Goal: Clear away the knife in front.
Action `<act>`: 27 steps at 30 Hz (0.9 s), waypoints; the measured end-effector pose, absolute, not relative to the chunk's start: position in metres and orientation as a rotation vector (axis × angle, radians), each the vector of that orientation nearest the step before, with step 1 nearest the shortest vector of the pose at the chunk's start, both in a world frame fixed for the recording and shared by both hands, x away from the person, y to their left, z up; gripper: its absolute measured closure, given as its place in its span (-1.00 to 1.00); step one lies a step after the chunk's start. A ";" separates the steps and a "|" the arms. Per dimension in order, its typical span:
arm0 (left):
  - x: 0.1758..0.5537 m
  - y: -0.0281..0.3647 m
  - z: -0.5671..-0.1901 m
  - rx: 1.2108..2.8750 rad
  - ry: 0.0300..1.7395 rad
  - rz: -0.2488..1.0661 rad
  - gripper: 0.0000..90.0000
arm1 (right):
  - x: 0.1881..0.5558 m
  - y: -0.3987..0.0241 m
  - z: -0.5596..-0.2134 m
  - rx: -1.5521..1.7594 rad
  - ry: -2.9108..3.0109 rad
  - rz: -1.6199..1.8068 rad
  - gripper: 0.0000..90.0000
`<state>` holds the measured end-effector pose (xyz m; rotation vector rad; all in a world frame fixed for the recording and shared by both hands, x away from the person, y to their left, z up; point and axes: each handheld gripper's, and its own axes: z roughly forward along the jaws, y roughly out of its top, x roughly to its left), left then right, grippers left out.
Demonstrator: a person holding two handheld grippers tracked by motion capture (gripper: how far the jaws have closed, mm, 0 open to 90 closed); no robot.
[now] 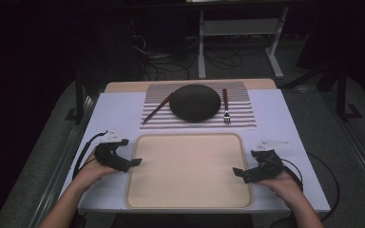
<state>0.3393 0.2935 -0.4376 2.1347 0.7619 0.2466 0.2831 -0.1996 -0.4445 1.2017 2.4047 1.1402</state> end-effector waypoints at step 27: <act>0.393 0.283 -0.421 2.085 0.797 0.284 -0.82 | 0.283 -0.200 -0.445 1.208 2.402 1.142 -1.00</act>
